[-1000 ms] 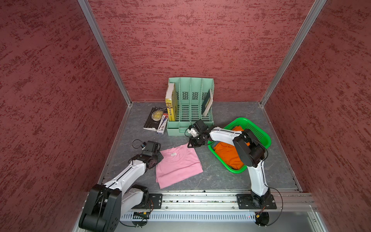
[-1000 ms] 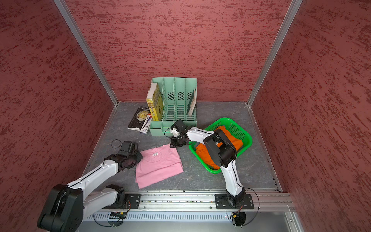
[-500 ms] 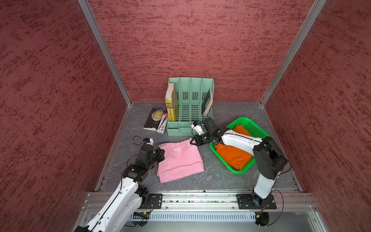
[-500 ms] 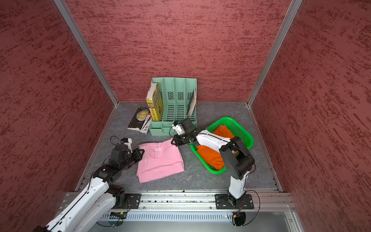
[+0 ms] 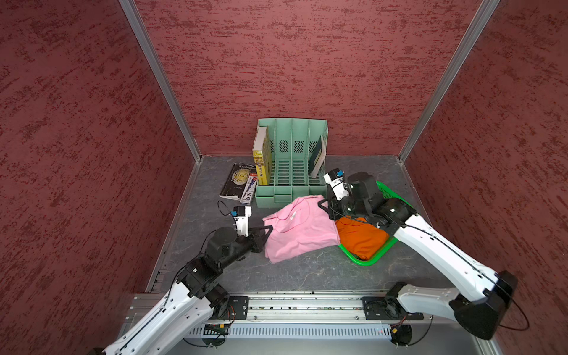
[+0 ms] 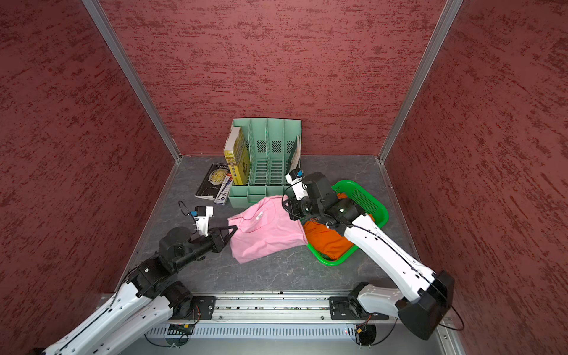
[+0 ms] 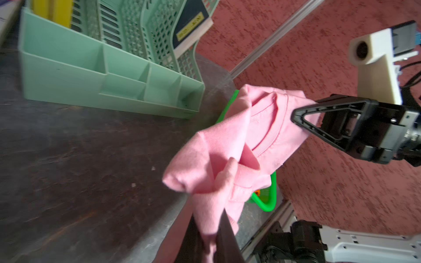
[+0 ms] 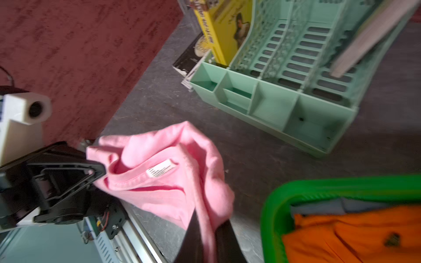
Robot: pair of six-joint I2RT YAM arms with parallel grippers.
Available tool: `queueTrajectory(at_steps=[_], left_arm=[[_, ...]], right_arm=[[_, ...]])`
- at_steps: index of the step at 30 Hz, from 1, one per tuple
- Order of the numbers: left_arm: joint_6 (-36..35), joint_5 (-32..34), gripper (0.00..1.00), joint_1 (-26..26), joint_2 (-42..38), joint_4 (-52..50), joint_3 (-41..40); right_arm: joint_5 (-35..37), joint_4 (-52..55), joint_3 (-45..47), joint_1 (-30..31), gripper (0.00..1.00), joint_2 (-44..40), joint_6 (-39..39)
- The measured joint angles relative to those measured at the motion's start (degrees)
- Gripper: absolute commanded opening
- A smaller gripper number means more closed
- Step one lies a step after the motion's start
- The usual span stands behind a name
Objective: Put the folded t-shirts into the basket
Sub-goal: Pick up the T-shirt from the center of the board, then place the T-shirt in the bin.
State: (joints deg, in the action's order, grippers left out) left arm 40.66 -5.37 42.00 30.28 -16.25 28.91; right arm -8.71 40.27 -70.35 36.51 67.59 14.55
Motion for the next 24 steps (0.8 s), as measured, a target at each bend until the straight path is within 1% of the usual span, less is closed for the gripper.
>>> queueTrajectory(at_steps=[2, 4, 6, 8, 10, 13, 18, 21, 24], left_arm=[[0.6, 3.5, 0.0, 7.0, 3.0, 2.1, 1.3], [0.7, 7.9, 0.0, 15.1, 7.1, 5.7, 2.3], [0.4, 12.6, 0.0, 22.6, 12.5, 10.2, 3.4], [-0.2, 16.1, 0.0, 28.2, 18.7, 14.2, 5.4], [-0.7, 19.1, 0.0, 32.2, 26.0, 18.2, 8.4], [-1.2, 22.0, 0.0, 35.8, 37.1, 25.0, 13.6], [-1.3, 23.5, 0.0, 38.4, 52.4, 33.7, 23.2], [-0.3, 23.9, 0.0, 39.8, 57.6, 36.9, 27.5], [2.1, 24.0, 0.0, 40.6, 59.3, 38.2, 30.0]], right_arm=[[5.0, 3.7, 0.0, -1.2, 0.0, -3.0, 0.2], [10.3, 6.8, 0.4, -3.0, 0.0, -6.0, 0.6], [15.1, 9.5, 1.1, -4.2, 0.0, -8.8, 1.0], [19.5, 11.4, 2.1, -4.8, 0.0, -11.7, 0.9], [23.5, 12.6, 3.1, -5.3, 0.0, -14.7, -0.4], [29.5, 13.1, 4.5, -6.5, 0.0, -18.7, -4.3], [37.6, 13.4, 5.3, -11.5, 0.0, -22.9, -10.8], [42.4, 14.5, 4.9, -13.1, 0.0, -24.6, -13.8], [46.5, 16.3, 2.5, -14.1, 0.0, -24.7, -16.4]])
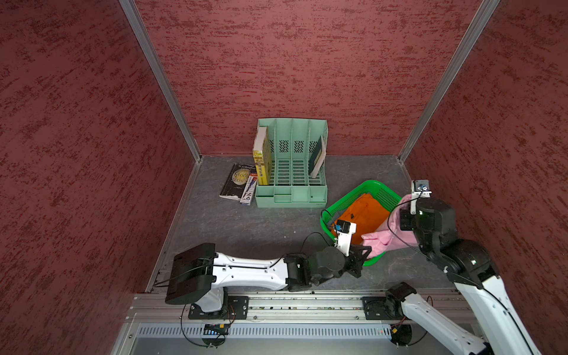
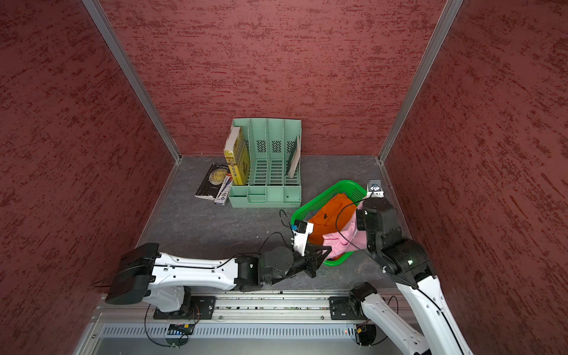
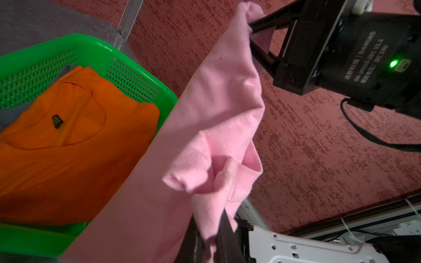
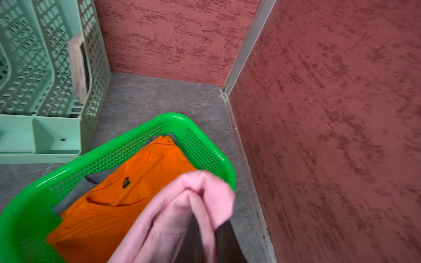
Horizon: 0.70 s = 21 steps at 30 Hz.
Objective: Put the folded t-shirts into the basket
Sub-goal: Place the T-shirt in the bin.
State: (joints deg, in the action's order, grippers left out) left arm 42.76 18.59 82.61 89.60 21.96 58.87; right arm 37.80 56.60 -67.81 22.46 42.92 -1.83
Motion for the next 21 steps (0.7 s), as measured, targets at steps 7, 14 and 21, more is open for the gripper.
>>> queueTrajectory(at_steps=[7, 14, 21], left_arm=[[8.8, 2.8, 0.0, 1.1, 1.0, 3.0, 2.5], [17.6, 3.4, 0.0, 0.3, 11.3, 7.8, 5.0], [22.3, 4.2, 0.0, -2.2, 15.6, 11.2, 2.8]], right_arm=[[4.6, 0.7, -1.9, -5.2, 0.0, 4.4, -6.5], [-2.7, -5.5, 3.0, -15.0, 0.0, 10.9, -11.5], [-16.6, -16.2, 12.0, -21.5, 0.0, 15.5, -8.6]])
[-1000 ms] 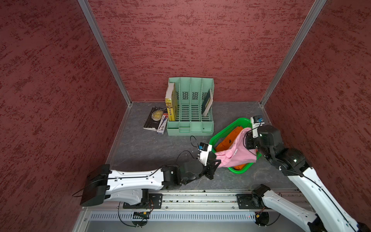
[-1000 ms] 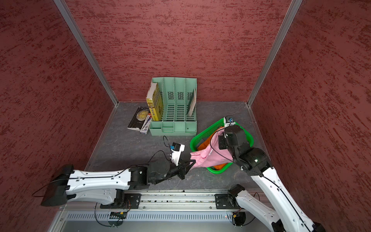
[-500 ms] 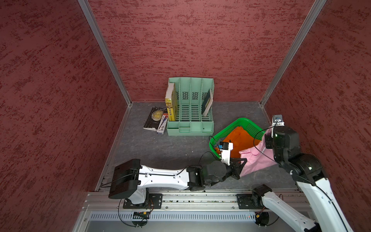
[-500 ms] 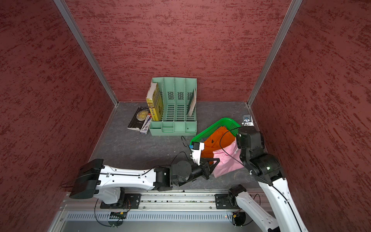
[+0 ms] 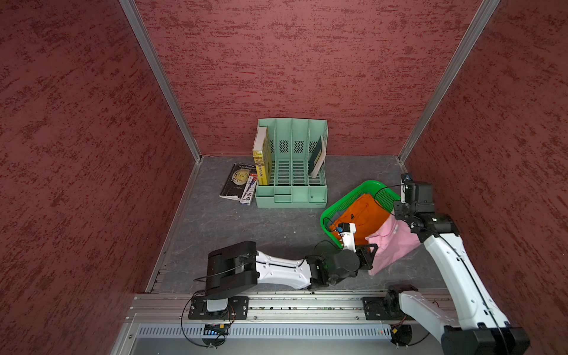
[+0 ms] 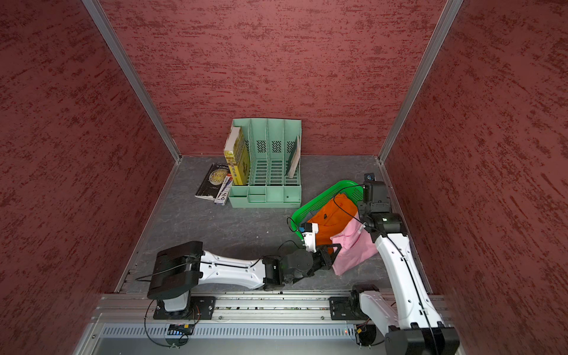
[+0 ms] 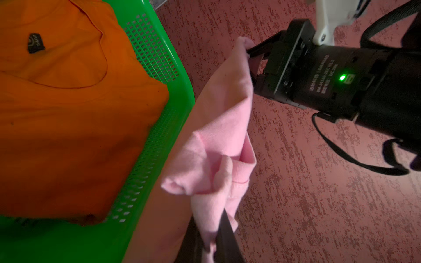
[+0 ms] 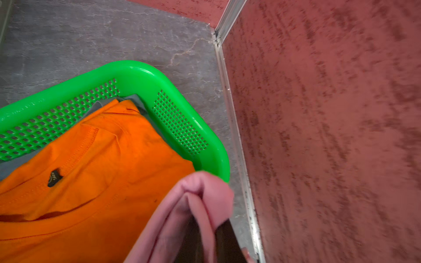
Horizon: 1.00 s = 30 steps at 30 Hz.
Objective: Put the folded t-shirts into the basket
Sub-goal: Place the T-shirt in the bin.
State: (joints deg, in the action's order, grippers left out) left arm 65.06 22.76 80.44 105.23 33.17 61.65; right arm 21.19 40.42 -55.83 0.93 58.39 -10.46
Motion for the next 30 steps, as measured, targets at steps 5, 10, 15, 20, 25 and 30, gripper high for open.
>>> queueTrajectory(at_steps=[5, 10, 15, 20, 25, 30], left_arm=[[1.6, 1.2, 0.0, -3.1, 0.6, 3.7, -3.8], [1.8, 2.4, 0.0, -5.9, 2.9, 6.0, -5.7], [2.0, 3.5, 0.0, -7.6, 4.7, 8.1, -7.0], [2.1, 5.0, 0.0, -8.9, 5.5, 10.0, -8.4], [1.1, 6.8, 0.0, -9.4, 7.5, 14.6, -8.3], [0.6, 7.8, 0.0, -9.4, 10.3, 21.3, -7.9]], right_arm=[[-6.0, -8.6, 4.4, -1.2, 0.0, 5.0, 2.3], [-9.9, -16.0, 5.7, -1.5, 0.0, 10.7, 3.0], [-12.8, -21.7, 5.7, -1.5, 0.0, 17.7, 2.3], [-16.2, -24.6, 4.7, -1.5, 0.0, 23.8, 0.8], [-18.9, -27.4, 2.6, -1.5, 0.0, 29.3, -1.7], [-20.3, -27.6, 0.7, -1.7, 0.0, 33.0, -4.4]])
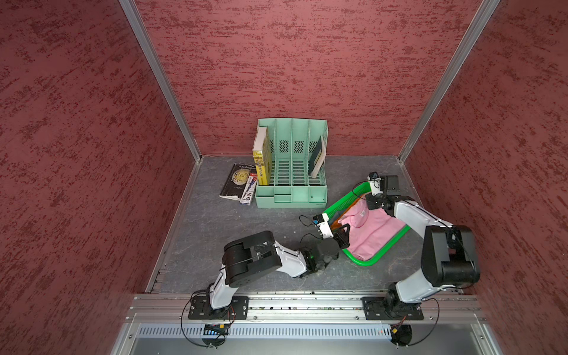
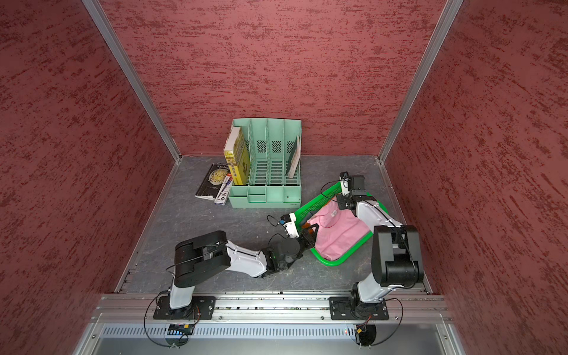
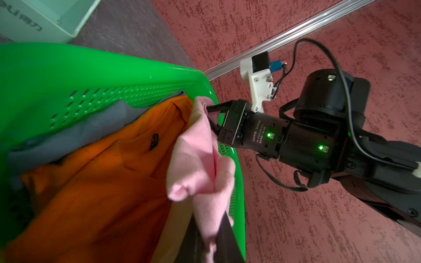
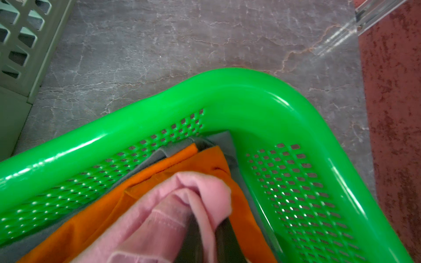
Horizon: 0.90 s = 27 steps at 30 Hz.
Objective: Put the folded t-shirts into the basket
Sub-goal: Place the T-shirt in the bin.
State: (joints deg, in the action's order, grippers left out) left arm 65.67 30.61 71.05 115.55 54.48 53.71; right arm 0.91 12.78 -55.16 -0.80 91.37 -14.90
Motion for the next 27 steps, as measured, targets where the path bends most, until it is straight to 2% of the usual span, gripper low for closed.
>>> queueTrajectory(at_steps=[2, 3, 6, 10, 17, 23, 27], left_arm=[[0.0, 0.4, 0.0, 0.0, 0.6, 1.4, 0.0], [0.1, 0.7, 0.05, 0.0, 0.7, 1.9, 0.0], [0.8, 1.0, 0.27, -0.1, 0.7, 2.2, 0.0], [3.1, 1.1, 0.37, -0.7, 0.8, 3.9, 0.1], [5.7, 2.0, 0.4, -1.7, -1.4, 1.7, -1.2], [5.7, 5.3, 0.44, -1.6, -7.1, -9.2, -3.8], [5.5, 7.7, 0.48, -1.7, -11.9, -21.6, -3.8]], right_arm=[[-0.5, 0.1, -0.5, -0.4, 0.0, 0.7, -0.6], [-0.8, 0.0, -0.6, -0.7, 0.02, 0.9, -1.0], [-1.2, -0.1, -0.6, -1.2, 0.2, 0.9, -1.2], [-0.6, -1.8, -0.7, -1.5, 0.29, 1.1, -0.9], [2.9, -3.0, -3.4, -1.6, 0.34, 1.1, 2.1], [6.4, -1.3, -5.9, -1.7, 0.35, 0.4, 7.8], [5.6, 3.5, -6.0, -1.7, 0.34, -3.7, 12.2]])
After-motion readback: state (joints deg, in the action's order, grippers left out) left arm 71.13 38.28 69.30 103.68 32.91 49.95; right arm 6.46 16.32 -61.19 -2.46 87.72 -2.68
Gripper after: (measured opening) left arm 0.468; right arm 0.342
